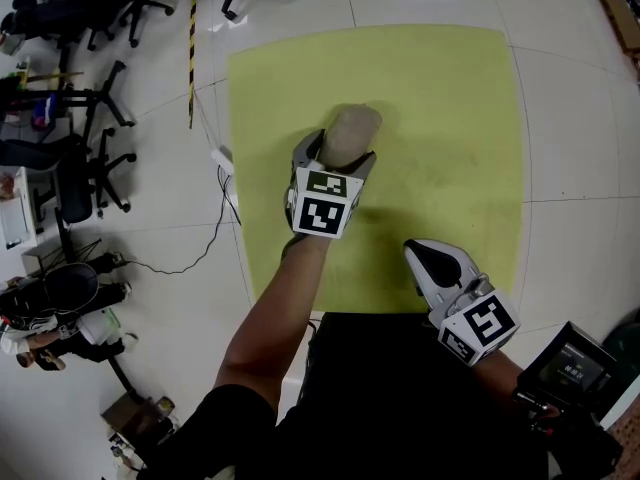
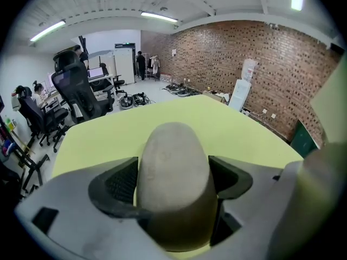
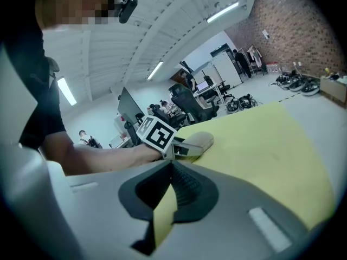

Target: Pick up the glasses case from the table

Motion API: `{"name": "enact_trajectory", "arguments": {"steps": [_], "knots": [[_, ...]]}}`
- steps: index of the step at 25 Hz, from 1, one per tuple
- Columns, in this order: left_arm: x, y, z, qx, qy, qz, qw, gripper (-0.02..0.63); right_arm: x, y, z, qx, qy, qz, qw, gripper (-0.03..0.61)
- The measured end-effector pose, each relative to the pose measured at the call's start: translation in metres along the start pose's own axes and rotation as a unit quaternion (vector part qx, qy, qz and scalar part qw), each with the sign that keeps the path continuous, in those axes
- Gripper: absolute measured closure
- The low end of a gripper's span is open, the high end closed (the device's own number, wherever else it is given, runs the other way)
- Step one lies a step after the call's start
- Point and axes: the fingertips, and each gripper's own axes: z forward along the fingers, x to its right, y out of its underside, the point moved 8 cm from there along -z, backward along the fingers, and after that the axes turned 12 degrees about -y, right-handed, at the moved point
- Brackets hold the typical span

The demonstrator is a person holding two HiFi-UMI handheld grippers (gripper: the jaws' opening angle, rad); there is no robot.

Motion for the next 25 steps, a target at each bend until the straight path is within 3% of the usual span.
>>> {"name": "enact_trajectory", "arguments": {"steps": [3,10,15,25], "knots": [[-0.002,0.0,0.022,-0.003,0.005,-0.002,1.0,0.199,0.018,0.004,0.007,0.0,0.001,0.003,1.0,0.577],[0.0,0.006,0.024,0.007,0.013,-0.011,0.9998,0.192,0.008,0.007,0.004,0.007,0.015,0.0,1.0,0.577],[0.011,0.025,0.0,0.007,0.029,-0.014,0.9995,0.204,-0.017,0.023,-0.011,0.012,0.032,-0.004,0.999,0.577],[-0.003,0.023,-0.026,0.035,0.05,-0.033,0.9976,0.212,-0.021,0.006,0.006,0.015,0.034,-0.008,0.999,0.577]]}}
